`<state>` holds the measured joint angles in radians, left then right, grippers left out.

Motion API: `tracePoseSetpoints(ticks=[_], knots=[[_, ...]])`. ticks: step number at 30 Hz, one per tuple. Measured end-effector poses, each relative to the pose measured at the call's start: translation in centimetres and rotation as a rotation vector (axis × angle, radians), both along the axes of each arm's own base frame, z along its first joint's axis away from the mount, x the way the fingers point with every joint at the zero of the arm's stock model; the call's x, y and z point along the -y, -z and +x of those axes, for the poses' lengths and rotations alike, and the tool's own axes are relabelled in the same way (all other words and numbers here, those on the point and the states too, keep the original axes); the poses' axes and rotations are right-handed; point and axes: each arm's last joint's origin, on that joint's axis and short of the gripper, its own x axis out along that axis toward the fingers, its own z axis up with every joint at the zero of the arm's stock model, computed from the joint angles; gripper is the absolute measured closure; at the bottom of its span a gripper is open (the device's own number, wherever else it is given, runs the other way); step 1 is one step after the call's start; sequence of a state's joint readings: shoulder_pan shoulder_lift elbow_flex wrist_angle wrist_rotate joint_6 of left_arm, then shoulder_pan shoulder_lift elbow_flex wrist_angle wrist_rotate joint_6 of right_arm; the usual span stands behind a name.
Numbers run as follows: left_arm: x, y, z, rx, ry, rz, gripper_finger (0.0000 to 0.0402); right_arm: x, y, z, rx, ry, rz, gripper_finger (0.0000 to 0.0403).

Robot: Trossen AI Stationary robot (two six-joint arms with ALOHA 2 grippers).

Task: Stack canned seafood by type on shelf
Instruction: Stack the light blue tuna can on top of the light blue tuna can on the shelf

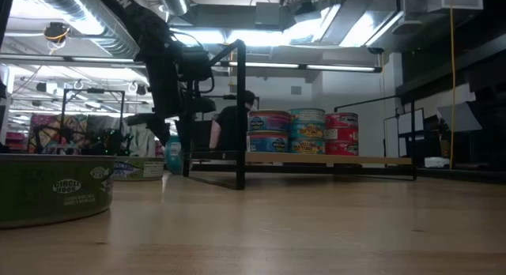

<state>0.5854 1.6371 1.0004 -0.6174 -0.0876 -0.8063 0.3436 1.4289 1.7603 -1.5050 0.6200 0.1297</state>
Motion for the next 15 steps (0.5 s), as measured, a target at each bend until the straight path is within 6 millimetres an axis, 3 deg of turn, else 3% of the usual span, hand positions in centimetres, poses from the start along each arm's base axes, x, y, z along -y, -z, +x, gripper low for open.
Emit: tracePoseSetpoints(ticks=[7, 15], knots=[[0.2, -1.3, -0.3, 0.007, 0.142, 0.063, 0.0271, 1.5, 1.3, -2.7, 0.139, 0.022, 0.05, 0.013], [0.6, -5.8, -0.9, 0.159, 0.243, 0.261, 0.0267, 1.5, 5.0, -2.8, 0.122, -0.004, 0.039, 0.013]])
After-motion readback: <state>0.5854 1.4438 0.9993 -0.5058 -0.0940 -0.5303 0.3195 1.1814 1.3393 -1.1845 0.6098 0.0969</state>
